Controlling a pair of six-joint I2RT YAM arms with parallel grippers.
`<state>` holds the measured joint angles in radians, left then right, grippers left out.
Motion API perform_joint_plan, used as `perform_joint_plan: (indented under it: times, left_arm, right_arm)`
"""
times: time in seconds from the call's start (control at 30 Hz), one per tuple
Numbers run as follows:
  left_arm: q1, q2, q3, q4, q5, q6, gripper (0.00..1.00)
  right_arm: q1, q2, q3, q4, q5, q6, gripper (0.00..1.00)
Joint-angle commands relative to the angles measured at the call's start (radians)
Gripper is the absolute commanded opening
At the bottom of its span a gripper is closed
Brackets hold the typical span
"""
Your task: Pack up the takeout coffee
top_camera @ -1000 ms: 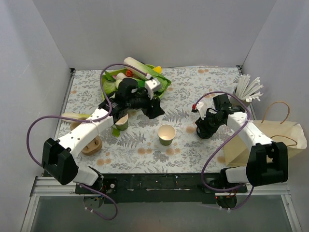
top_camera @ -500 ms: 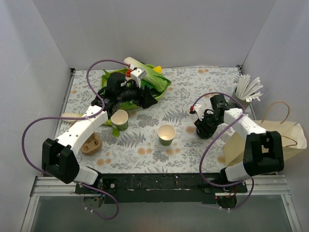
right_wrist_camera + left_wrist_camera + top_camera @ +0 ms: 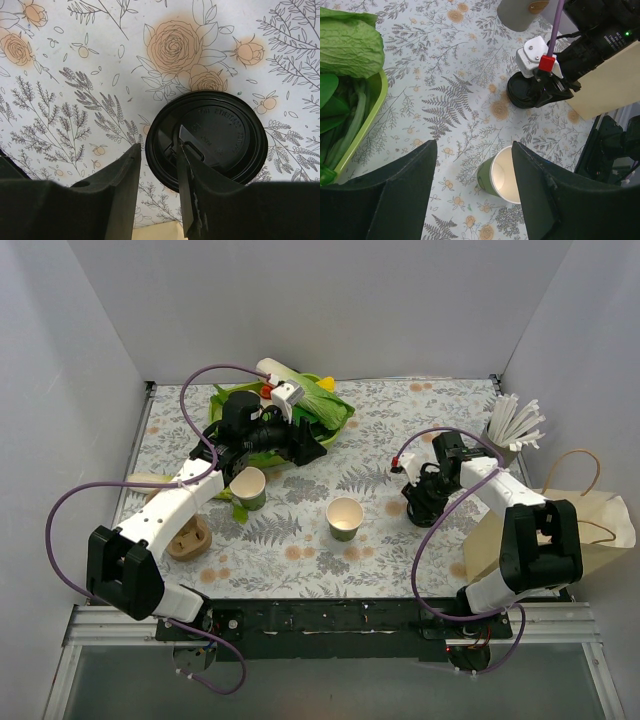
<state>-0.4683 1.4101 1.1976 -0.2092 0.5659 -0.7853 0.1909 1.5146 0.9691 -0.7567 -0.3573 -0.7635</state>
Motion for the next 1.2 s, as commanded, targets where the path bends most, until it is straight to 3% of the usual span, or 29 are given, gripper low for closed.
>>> perform_joint_plan:
  times: [0.0, 0.33, 0.83, 1.17]
  left_arm:
    - [0.003, -0.043, -0.009, 0.007, 0.015, 0.008, 0.61]
    - [0.003, -0.045, -0.013, 0.014, 0.023, 0.004, 0.62]
    - [0.003, -0.049, -0.023, 0.016, 0.023, 0.008, 0.62]
    - [0.003, -0.046, -0.024, 0.021, 0.025, 0.009, 0.62]
  right_arm:
    - [0.012, -0.016, 0.034, -0.016, -0.017, -0.005, 0.42]
    - [0.035, -0.025, -0.003, 0.019, 0.027, 0.027, 0.43]
    - [0.051, -0.013, -0.003, 0.037, 0.043, 0.041, 0.37]
    - [0.068, -0.008, -0.015, 0.049, 0.066, 0.050, 0.40]
